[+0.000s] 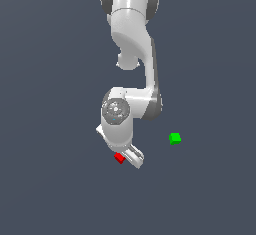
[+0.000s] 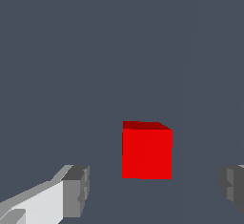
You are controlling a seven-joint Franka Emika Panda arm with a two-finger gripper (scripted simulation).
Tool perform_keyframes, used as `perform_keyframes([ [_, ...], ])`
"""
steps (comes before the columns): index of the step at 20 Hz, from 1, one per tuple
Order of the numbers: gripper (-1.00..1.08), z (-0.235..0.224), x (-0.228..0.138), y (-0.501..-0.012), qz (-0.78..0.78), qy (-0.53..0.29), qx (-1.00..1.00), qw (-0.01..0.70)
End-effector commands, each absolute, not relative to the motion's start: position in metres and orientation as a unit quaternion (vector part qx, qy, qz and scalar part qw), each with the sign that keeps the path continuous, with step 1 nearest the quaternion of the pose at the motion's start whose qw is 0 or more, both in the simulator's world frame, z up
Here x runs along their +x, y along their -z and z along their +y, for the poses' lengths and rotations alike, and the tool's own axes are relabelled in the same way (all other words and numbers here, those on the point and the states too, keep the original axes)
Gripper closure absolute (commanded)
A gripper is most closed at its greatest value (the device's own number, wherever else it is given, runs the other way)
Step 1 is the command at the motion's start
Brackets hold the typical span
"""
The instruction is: Stack the red cube on top of the green cube.
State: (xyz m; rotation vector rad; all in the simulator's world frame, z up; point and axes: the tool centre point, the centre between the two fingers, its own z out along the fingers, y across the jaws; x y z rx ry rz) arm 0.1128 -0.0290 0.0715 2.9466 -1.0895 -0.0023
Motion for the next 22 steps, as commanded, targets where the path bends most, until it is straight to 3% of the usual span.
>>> perform_keyframes([
  [1, -0.92, -0.032, 0.116, -0.070, -0.357, 0.000, 0.934, 0.000],
  [13, -0.92, -0.032, 0.116, -0.066, -0.358, 0.000, 0.934, 0.000],
  [22, -0.92, -0.032, 0.114, -0.024, -0.357, 0.000, 0.934, 0.000],
])
